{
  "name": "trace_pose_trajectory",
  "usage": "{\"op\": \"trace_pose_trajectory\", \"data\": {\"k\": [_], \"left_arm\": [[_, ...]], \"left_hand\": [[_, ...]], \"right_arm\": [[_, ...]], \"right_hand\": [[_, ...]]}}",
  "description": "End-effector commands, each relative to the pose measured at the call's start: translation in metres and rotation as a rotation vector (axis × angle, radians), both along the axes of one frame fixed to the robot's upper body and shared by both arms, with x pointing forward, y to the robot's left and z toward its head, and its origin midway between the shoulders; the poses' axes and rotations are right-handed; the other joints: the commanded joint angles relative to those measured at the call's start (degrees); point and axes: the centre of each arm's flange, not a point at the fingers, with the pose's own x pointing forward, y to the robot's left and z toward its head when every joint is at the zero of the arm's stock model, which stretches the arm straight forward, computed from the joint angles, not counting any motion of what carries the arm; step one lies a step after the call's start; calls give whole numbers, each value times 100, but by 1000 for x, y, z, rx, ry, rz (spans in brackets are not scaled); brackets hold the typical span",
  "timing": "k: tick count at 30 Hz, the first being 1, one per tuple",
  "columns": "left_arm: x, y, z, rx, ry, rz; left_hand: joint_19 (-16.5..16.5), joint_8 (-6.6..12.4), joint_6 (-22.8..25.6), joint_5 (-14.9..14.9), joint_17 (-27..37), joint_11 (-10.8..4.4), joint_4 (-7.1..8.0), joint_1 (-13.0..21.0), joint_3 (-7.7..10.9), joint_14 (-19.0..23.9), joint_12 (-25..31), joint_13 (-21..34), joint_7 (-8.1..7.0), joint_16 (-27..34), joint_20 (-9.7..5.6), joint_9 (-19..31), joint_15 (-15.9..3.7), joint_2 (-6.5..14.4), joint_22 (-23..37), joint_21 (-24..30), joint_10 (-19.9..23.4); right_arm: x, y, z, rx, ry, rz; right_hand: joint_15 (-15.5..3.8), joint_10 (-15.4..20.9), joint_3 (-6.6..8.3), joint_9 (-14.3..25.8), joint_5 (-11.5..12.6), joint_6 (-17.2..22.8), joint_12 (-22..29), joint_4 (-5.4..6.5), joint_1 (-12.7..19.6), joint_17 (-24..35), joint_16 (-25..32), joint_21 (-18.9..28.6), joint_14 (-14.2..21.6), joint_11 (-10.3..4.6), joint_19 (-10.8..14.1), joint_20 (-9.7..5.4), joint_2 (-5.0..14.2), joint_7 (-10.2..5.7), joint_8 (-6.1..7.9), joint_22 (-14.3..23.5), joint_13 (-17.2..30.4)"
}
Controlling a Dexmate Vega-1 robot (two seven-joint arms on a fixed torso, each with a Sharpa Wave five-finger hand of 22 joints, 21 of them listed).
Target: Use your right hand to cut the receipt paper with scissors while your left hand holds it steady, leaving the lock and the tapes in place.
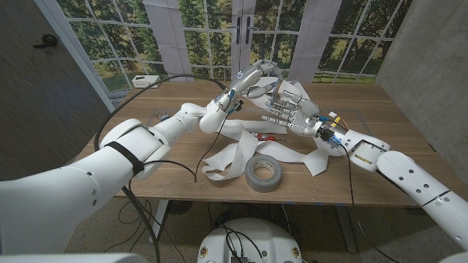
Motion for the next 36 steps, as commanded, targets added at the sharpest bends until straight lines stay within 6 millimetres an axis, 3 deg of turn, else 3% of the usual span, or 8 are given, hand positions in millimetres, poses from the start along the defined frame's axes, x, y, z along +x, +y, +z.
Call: {"op": "trace_pose_trajectory", "data": {"k": [1, 22, 30, 36], "left_arm": [[-1, -1, -1, 16, -3, -3], [-5, -6, -1, 59, -51, 5], [-6, -4, 1, 75, -71, 12], [-6, -3, 2, 76, -80, 16]], "left_hand": [[61, 41, 47, 47, 12, 112, 143, 28, 133, 52, 354, 360, -2, 29, -470, 7, -799, 65, 19, -27, 317], [91, 65, 111, 55, 10, 108, 140, 15, 158, 78, 315, 353, -1, 22, -484, -56, -801, 31, 22, -80, 385], [113, 104, 233, 67, 41, 88, 99, 61, 157, 110, 250, 298, 15, 60, -498, -89, -821, -10, 22, -95, 457], [125, 125, 301, 75, 52, 104, 88, 78, 156, 127, 233, 280, 26, 74, -501, -102, -825, -24, 22, -98, 487]], "right_arm": [[2, 1, 2, -17, -8, -3], [6, 5, 0, -22, 11, 17], [8, 5, -2, -22, 32, 6], [9, 3, -3, -22, 66, -17]], "right_hand": [[44, -15, 25, -2, -19, -7, -3, -169, 116, -34, -11, 43, 30, 2, -26, -12, -173, -35, 26, -2, 14], [-3, 17, 99, -4, -16, 26, 16, -550, 488, -117, -25, 56, 89, -16, 46, -12, -361, -51, 54, -5, 13], [45, 76, 49, -4, -40, 45, 39, -608, 497, -134, -11, 60, 148, 43, 72, -10, -493, -8, 60, -5, 15], [23, 253, 20, 7, -40, 258, 95, -709, 615, -162, 41, 117, 331, -19, 268, -53, -631, -49, 137, -4, 16]]}}
